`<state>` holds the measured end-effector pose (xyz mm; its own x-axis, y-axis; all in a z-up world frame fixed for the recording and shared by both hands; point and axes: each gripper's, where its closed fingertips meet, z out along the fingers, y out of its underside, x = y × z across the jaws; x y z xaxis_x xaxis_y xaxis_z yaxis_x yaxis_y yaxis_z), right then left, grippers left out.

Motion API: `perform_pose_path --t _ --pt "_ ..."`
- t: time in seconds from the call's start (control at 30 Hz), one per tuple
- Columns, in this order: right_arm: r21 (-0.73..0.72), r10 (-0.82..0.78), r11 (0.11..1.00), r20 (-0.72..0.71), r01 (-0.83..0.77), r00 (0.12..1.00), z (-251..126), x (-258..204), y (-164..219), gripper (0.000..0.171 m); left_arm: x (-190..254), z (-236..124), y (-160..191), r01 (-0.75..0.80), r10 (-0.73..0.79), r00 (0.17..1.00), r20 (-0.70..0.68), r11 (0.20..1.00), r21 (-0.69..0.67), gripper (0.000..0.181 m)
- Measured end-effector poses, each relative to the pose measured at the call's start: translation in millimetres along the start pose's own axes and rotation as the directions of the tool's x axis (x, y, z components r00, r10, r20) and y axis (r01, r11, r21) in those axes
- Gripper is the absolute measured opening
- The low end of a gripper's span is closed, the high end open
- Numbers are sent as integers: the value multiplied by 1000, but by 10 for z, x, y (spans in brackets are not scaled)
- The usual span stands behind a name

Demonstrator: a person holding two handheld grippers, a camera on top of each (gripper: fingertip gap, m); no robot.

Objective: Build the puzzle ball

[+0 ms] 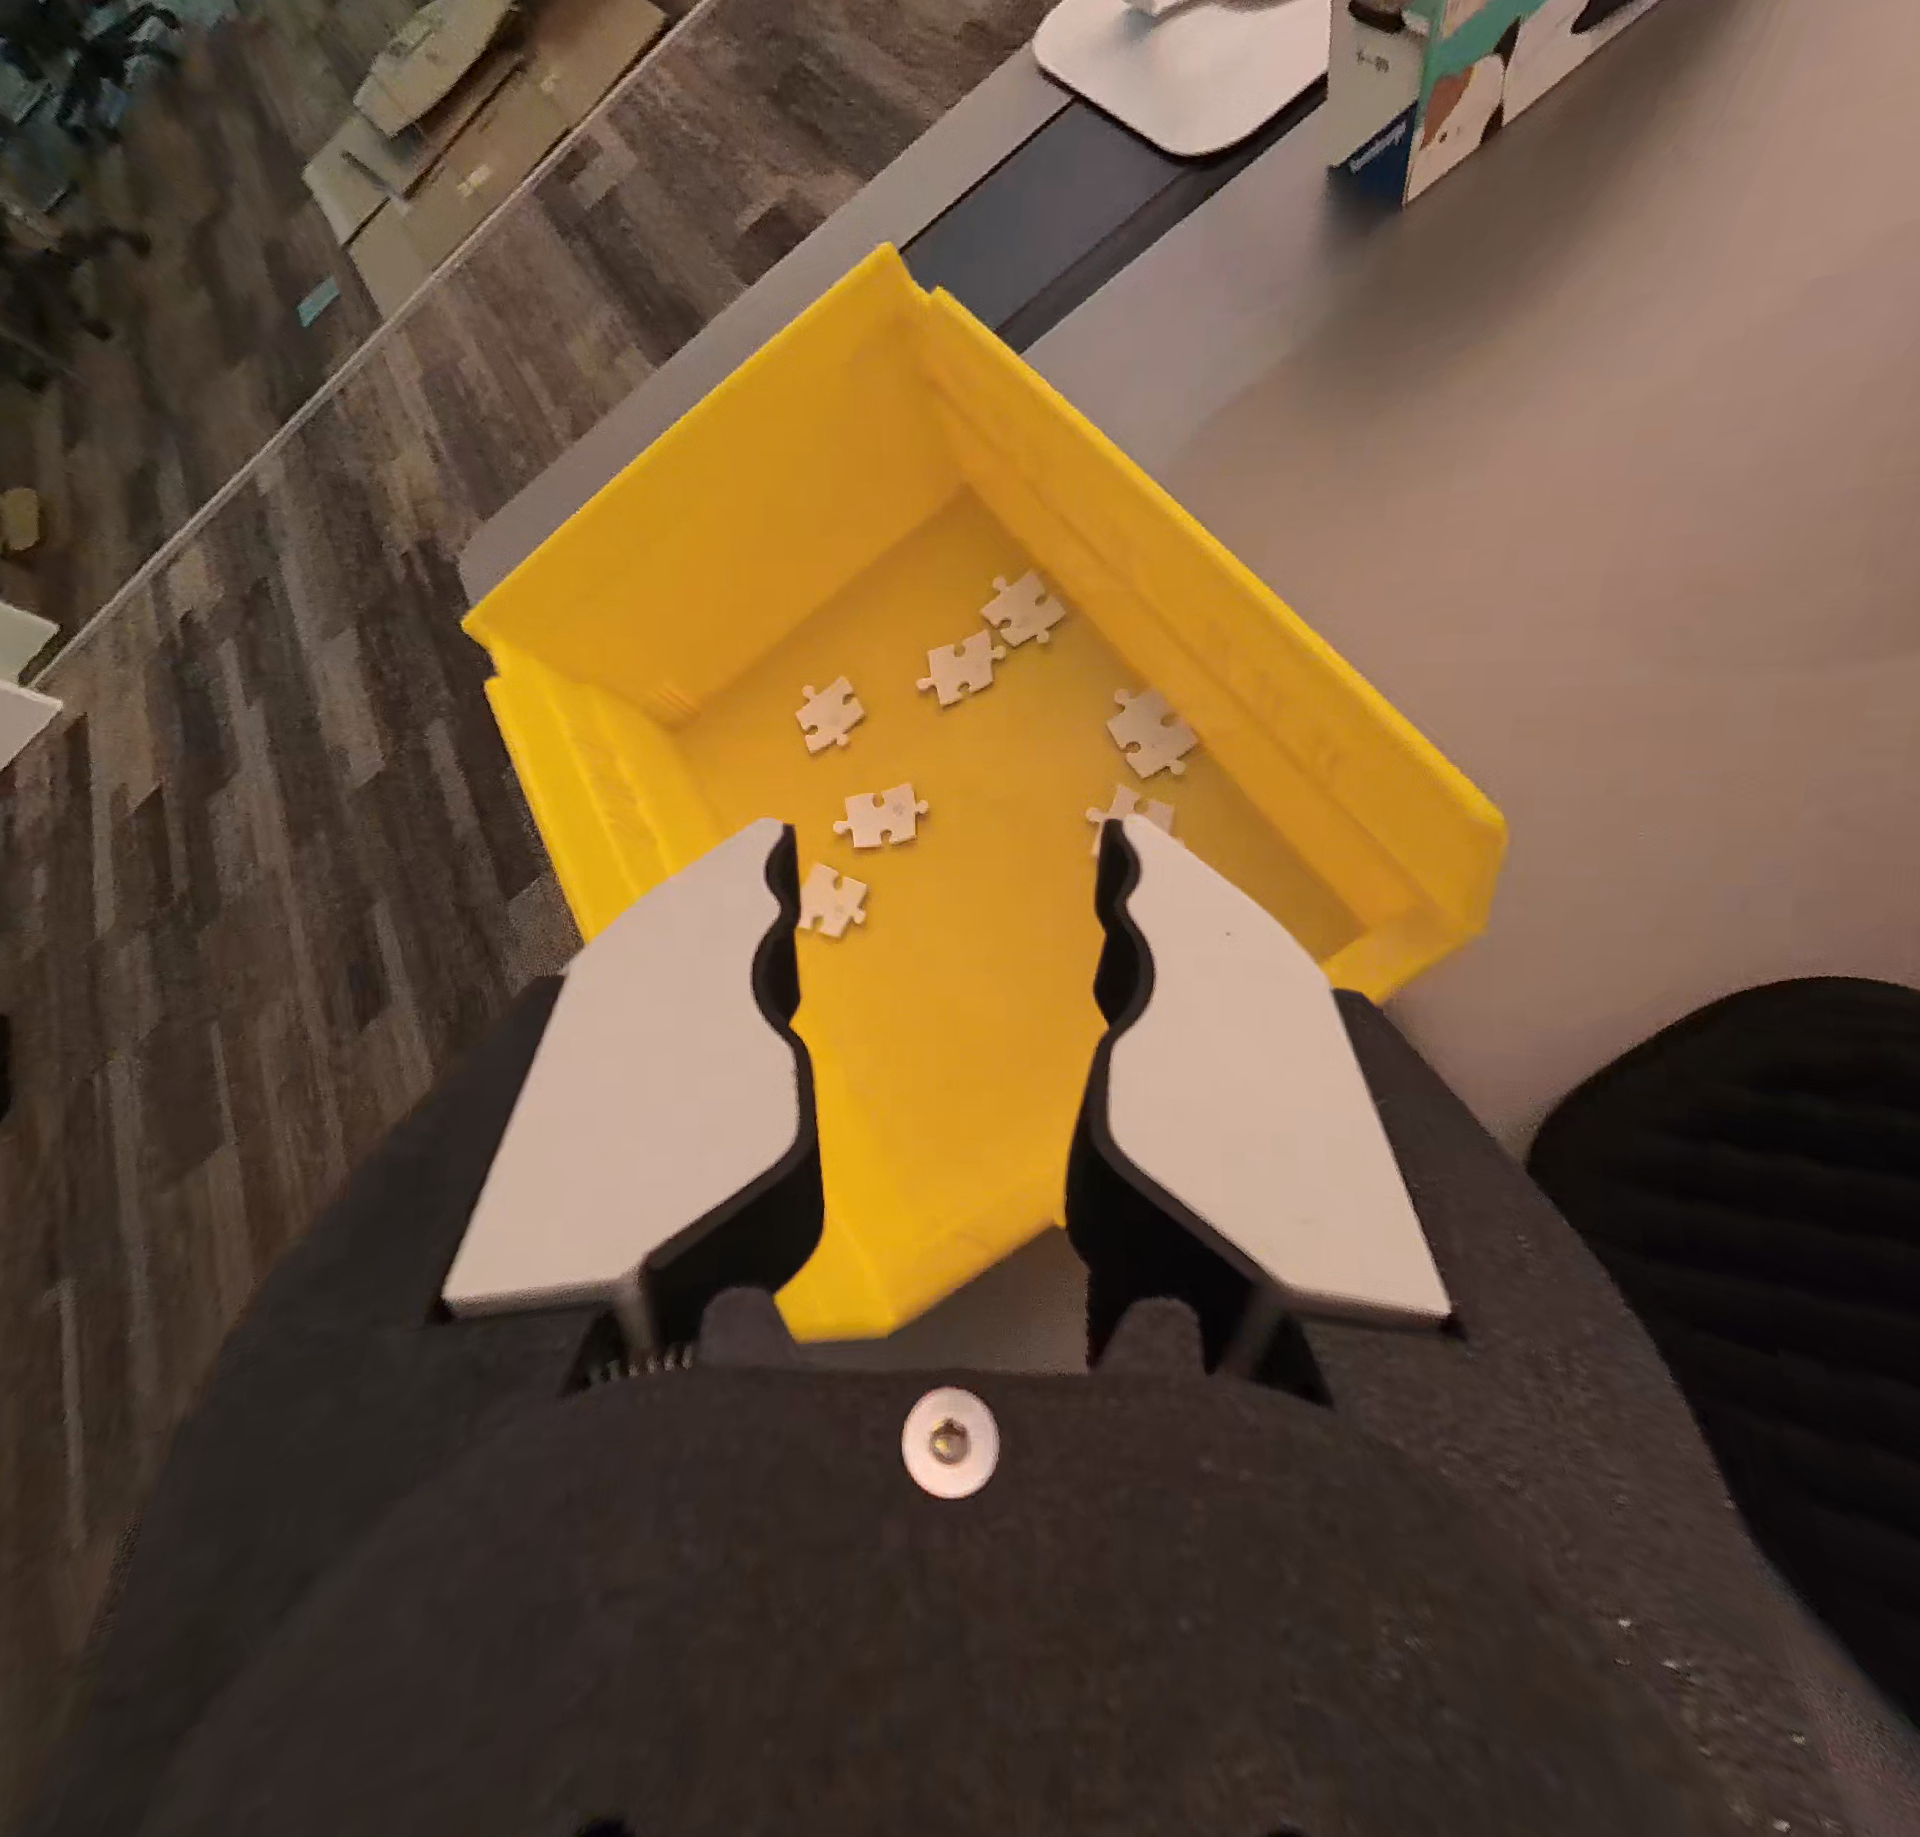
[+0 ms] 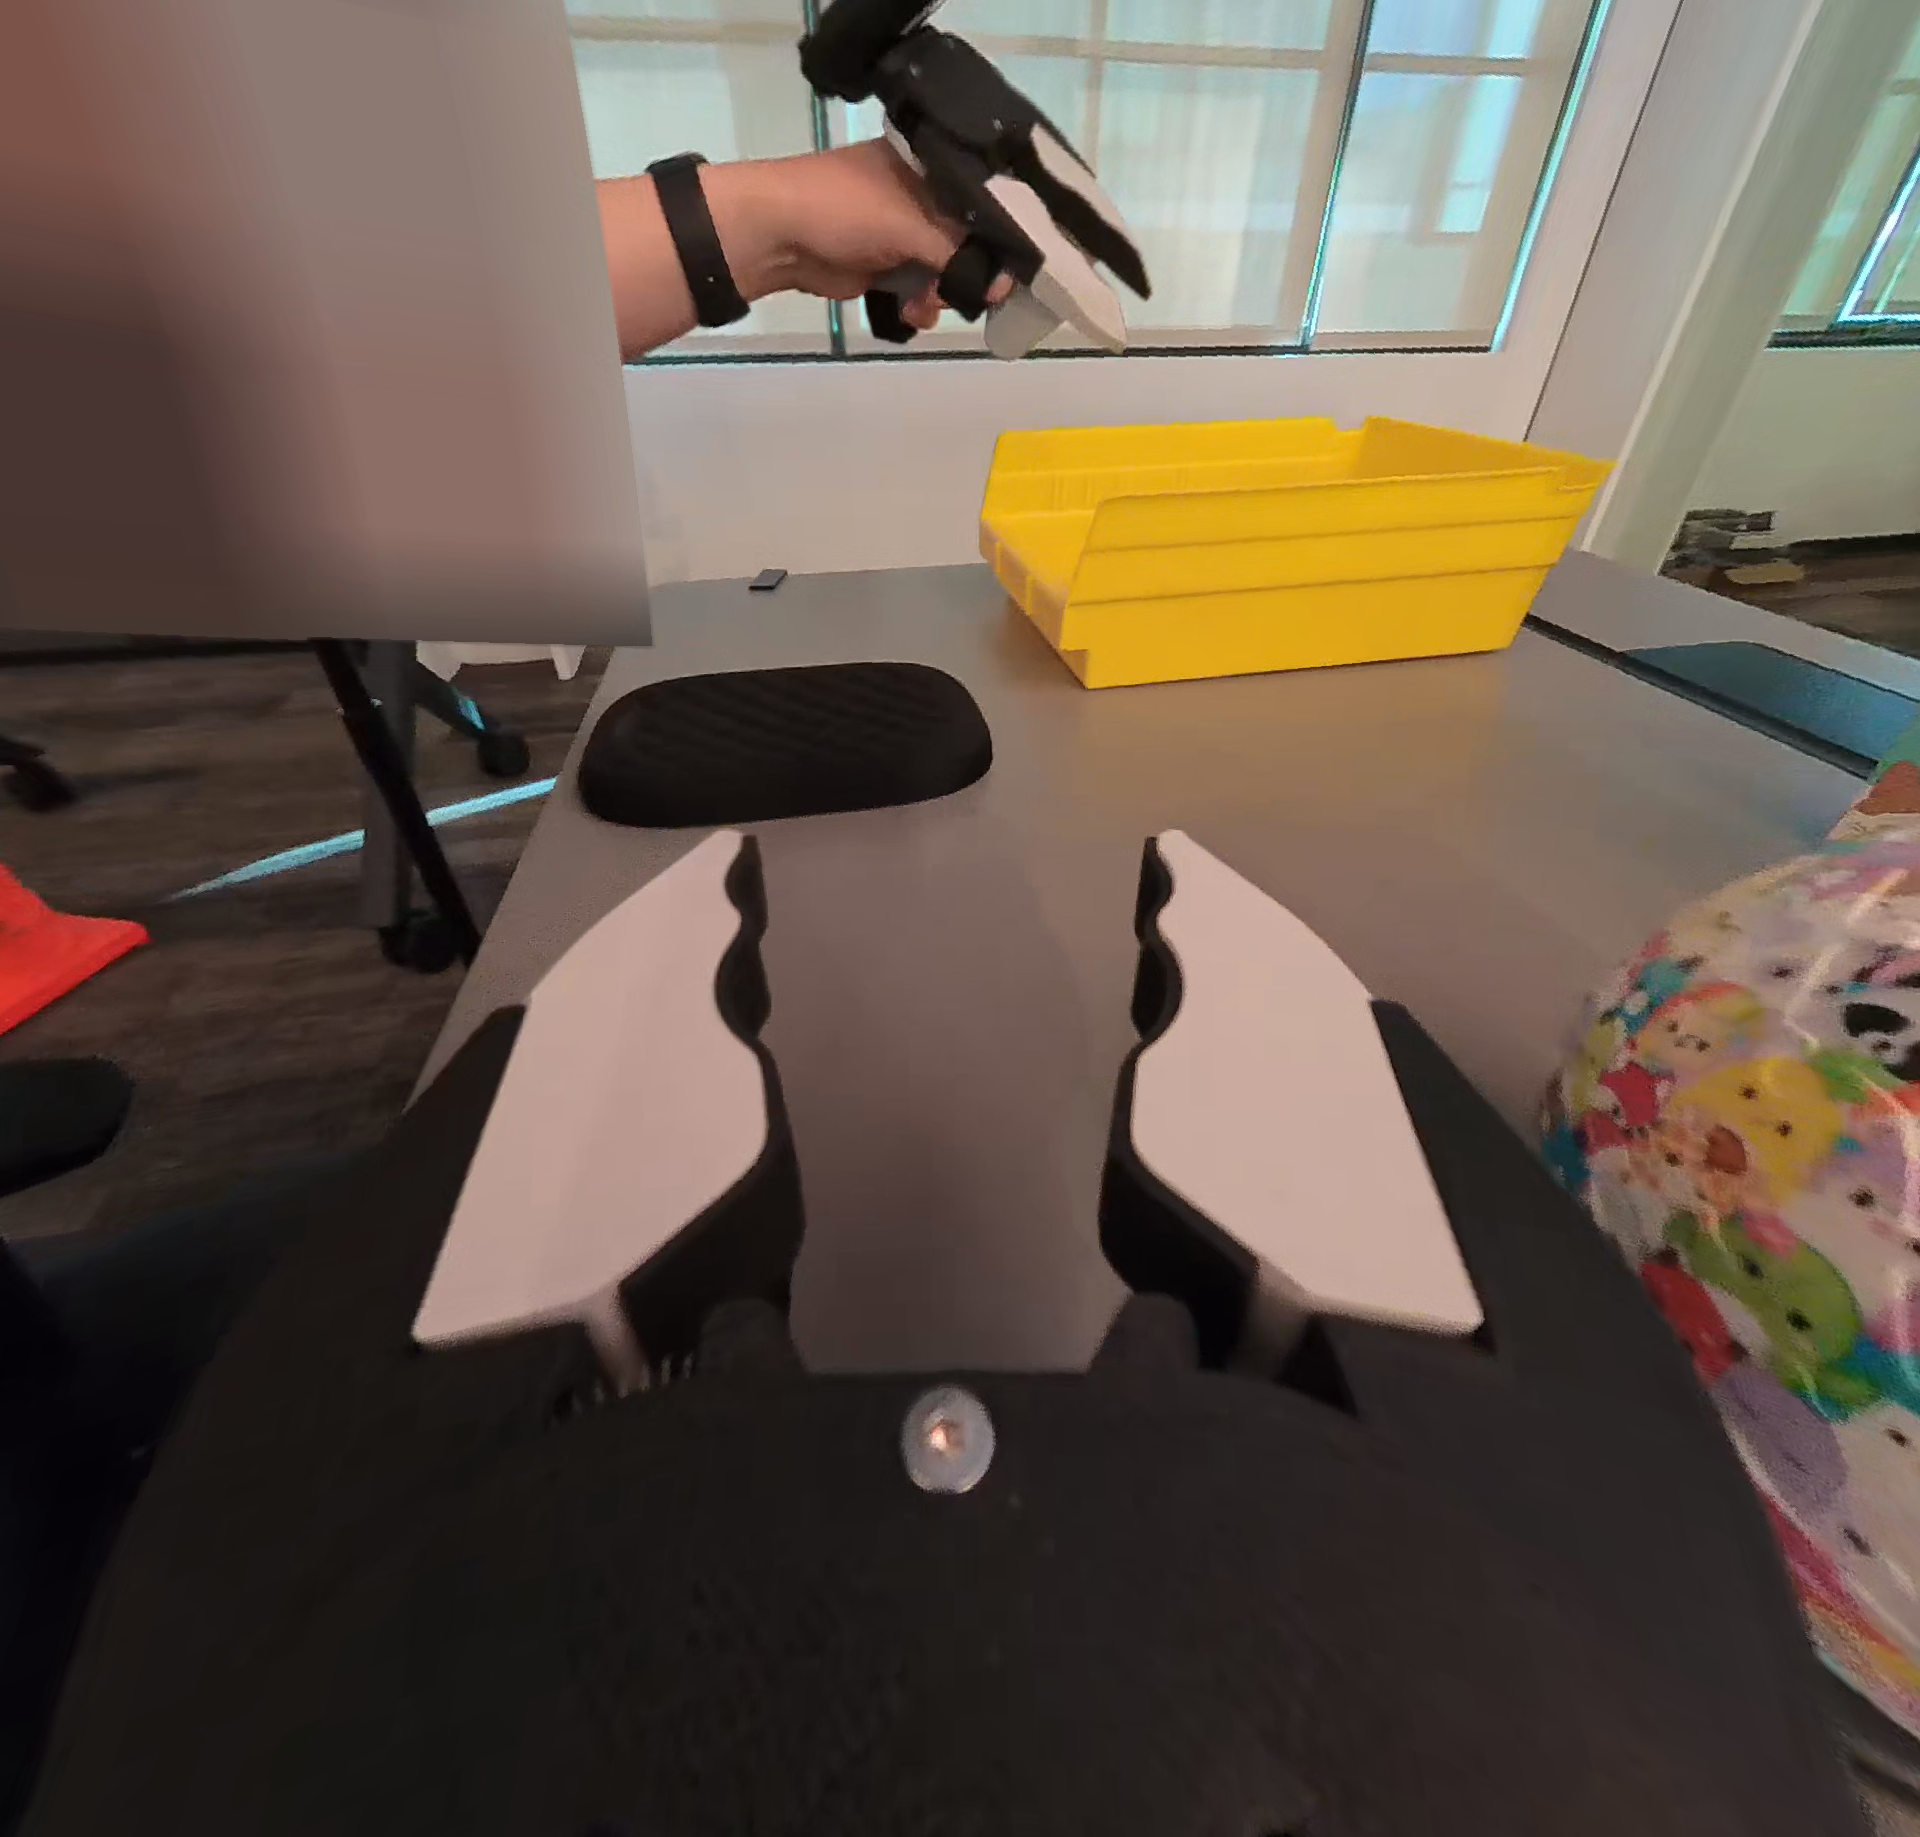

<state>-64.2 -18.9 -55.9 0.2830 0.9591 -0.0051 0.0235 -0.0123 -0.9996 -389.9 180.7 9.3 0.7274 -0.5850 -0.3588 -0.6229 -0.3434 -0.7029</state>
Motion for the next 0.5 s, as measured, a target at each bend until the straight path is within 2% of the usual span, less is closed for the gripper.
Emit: perform_pose_path --t 0.17,0.37,0.43,0.5 --pt "33 76 996 32 -77 997 232 20 30 55 -104 353 -10 -21 15 994 -110 998 -56 48" --pt "46 45 998 35 -47 998 320 53 9 55 -218 772 173 -104 59 981 -187 964 -244 53" --pt "53 47 997 44 -49 998 321 60 0 56 -243 854 309 -125 50 974 -223 935 -333 48" --pt "60 66 996 57 -69 996 311 69 -8 57 -331 933 470 -175 78 970 -230 882 -438 50"
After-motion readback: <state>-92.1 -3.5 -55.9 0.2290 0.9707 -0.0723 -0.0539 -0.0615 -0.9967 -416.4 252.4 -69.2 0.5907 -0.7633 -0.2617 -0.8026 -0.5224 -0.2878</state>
